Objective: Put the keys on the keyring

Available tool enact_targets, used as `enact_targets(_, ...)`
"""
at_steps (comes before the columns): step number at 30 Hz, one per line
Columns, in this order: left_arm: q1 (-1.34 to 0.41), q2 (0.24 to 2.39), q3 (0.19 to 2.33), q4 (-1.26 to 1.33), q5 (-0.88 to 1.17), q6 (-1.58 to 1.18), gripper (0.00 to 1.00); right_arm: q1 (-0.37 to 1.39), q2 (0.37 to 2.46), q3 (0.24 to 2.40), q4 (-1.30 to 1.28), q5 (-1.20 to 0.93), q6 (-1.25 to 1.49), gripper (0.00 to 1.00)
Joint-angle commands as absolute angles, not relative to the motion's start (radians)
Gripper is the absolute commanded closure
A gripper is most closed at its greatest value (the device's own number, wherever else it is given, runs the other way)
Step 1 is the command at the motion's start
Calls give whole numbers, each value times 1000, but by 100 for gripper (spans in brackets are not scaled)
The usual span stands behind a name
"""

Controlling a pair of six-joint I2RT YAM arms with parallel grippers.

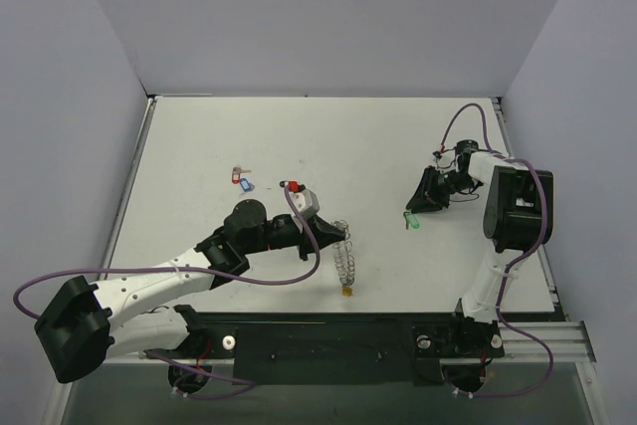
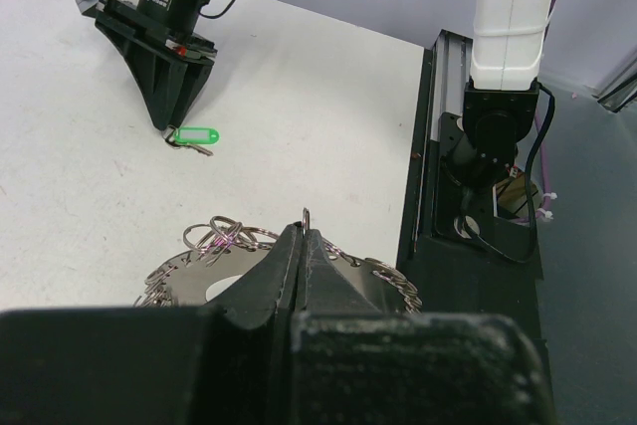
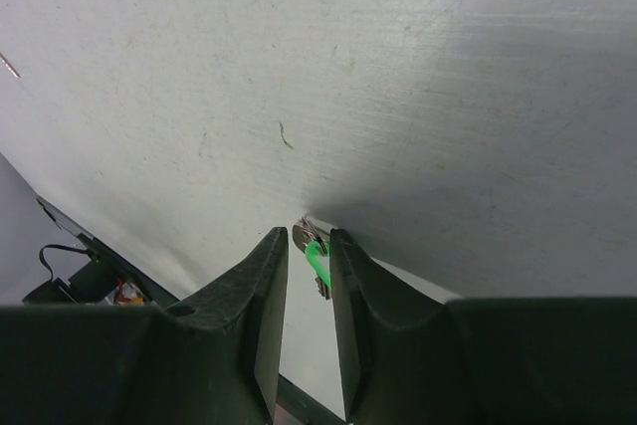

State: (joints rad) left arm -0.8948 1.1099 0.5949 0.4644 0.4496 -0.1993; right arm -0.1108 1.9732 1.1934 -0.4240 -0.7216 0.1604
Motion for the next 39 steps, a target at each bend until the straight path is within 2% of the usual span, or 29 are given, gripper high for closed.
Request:
enact_targets(1, -893, 1097, 609, 518, 460, -212, 100, -112, 2003, 1198, -465, -627, 149, 80)
enact_targets(6, -893, 1095, 609, 518, 459, -213, 100, -112, 2003, 1201, -472, -626, 134, 83)
enact_targets(29, -893, 1117, 624, 514, 468, -212, 100, -115, 1982, 1207, -474, -739, 92, 81)
enact_targets(39, -893, 1121, 621, 517, 468, -213, 100, -101, 1988, 1209, -471, -641, 100, 81)
